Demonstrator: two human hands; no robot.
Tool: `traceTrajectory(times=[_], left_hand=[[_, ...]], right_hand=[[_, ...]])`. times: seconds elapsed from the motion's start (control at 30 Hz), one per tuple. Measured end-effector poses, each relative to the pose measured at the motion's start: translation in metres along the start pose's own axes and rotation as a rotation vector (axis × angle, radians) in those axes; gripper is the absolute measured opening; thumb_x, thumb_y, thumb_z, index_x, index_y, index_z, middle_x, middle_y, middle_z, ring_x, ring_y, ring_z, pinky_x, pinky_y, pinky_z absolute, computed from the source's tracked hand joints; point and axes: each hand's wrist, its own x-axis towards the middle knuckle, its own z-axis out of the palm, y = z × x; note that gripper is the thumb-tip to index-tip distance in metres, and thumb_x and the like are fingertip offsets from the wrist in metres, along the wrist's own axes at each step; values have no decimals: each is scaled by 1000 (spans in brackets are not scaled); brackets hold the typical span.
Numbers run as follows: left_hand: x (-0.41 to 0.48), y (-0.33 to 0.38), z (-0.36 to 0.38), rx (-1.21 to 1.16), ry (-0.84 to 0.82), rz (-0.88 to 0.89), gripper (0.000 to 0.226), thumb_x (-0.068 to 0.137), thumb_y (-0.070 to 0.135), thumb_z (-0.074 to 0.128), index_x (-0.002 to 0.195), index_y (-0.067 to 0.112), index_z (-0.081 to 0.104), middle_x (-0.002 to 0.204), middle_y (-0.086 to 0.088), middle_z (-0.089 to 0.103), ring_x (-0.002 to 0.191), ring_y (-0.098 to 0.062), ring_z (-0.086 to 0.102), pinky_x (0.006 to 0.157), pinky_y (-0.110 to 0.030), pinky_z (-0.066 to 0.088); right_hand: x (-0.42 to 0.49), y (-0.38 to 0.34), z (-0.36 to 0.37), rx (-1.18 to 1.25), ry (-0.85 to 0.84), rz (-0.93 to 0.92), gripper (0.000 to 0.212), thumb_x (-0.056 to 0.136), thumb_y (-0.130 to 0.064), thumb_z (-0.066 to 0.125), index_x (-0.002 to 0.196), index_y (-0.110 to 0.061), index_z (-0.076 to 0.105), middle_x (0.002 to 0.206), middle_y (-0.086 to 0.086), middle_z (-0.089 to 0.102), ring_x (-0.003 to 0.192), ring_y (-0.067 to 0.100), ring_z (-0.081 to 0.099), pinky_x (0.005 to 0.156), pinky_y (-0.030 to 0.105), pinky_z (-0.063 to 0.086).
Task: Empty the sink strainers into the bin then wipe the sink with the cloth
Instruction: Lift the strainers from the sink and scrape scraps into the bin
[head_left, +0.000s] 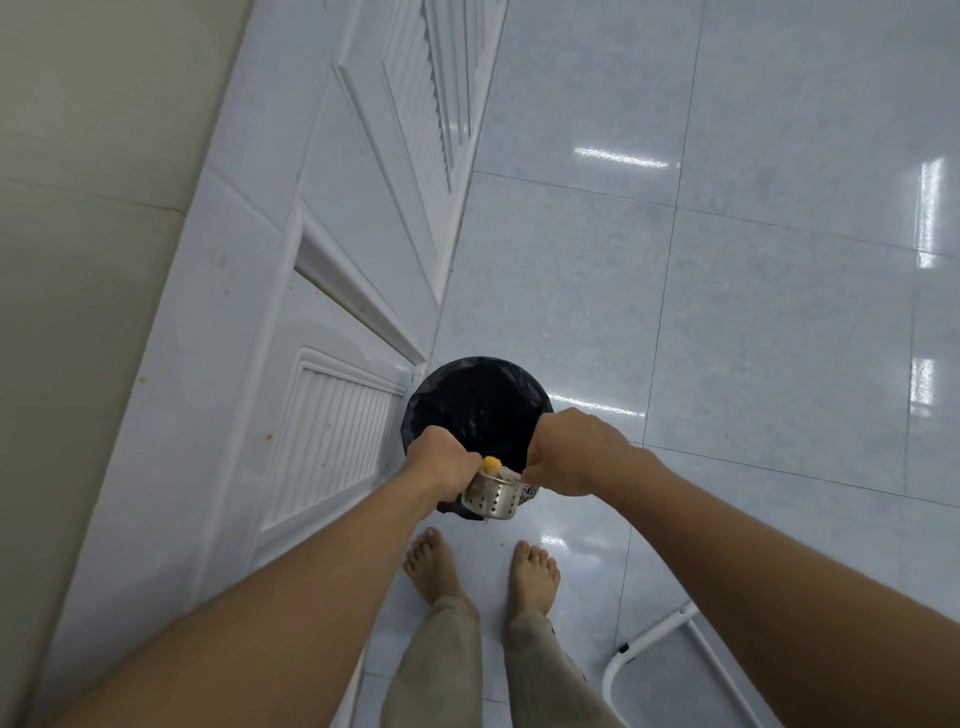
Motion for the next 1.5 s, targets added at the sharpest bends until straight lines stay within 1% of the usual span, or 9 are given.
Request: traceTrajectory(times=[0.23, 0.37, 0.57, 0.7, 0.83, 1.0, 1.2, 1.37, 1.5], left_hand=[[6, 0, -1, -8, 20, -8, 34, 88, 7, 59, 57, 11, 46, 57, -5, 46, 55, -20, 46, 56, -30, 41], [8, -3, -3, -9, 23, -3, 36, 86, 6, 58, 53, 12, 44, 51, -3, 43, 54, -21, 45, 58, -31, 42], [10, -2, -2, -13, 19, 10, 38, 85, 6, 57, 51, 12, 42, 49, -2, 41, 52, -20, 42, 58, -32, 41], [11, -4, -2, 10, 28, 16, 33, 88, 8, 58, 56, 11, 48, 53, -3, 46, 54, -19, 47, 57, -30, 44], [13, -7, -2, 19, 23, 43, 38, 88, 9, 59, 52, 13, 47, 52, -3, 44, 57, -22, 47, 58, -32, 43], [13, -7, -3, 37, 18, 64, 44, 88, 8, 59, 48, 15, 44, 49, -1, 42, 53, -19, 44, 57, -31, 41], [14, -11, 0, 88, 25, 79, 46, 88, 8, 57, 46, 16, 40, 49, -1, 39, 50, -19, 39, 52, -28, 34], [14, -8, -3, 126, 22, 115, 46, 92, 11, 56, 48, 15, 42, 51, -1, 40, 50, -17, 39, 52, -26, 35], [13, 0, -9, 193, 52, 184, 49, 92, 9, 54, 47, 16, 38, 49, 0, 37, 49, -16, 37, 52, -26, 34]], right_hand=[[-4, 1, 8, 35, 190, 45, 25, 92, -26, 61, 73, -12, 66, 76, 4, 60, 72, 25, 64, 60, 32, 52], [-6, 0, 2, 33, 178, 46, 19, 86, -28, 64, 74, -18, 74, 71, 1, 63, 69, 23, 64, 53, 26, 43], [-4, -8, 4, -29, 188, 49, 12, 87, -26, 64, 87, -17, 72, 84, 2, 64, 72, 24, 63, 59, 29, 49], [-4, -8, 2, -44, 336, 70, 19, 88, -27, 61, 76, -16, 71, 77, 0, 57, 61, 21, 54, 51, 25, 35], [-4, -7, -3, -62, 227, 69, 15, 78, -36, 70, 79, -22, 75, 70, -4, 64, 61, 17, 60, 51, 23, 39], [-3, -8, 6, -69, 215, 51, 10, 83, -25, 67, 88, -18, 72, 84, 0, 63, 69, 21, 62, 58, 28, 47], [-5, -1, 10, -12, 366, 91, 19, 80, -26, 63, 68, -15, 71, 67, -2, 58, 55, 21, 54, 46, 23, 32], [-2, -3, 11, 16, 211, 97, 14, 78, -31, 70, 75, -19, 74, 69, -2, 66, 62, 19, 64, 56, 28, 53], [-2, -4, 20, 61, 215, 122, 12, 86, -21, 64, 78, -14, 71, 75, 3, 62, 65, 23, 64, 60, 32, 55]])
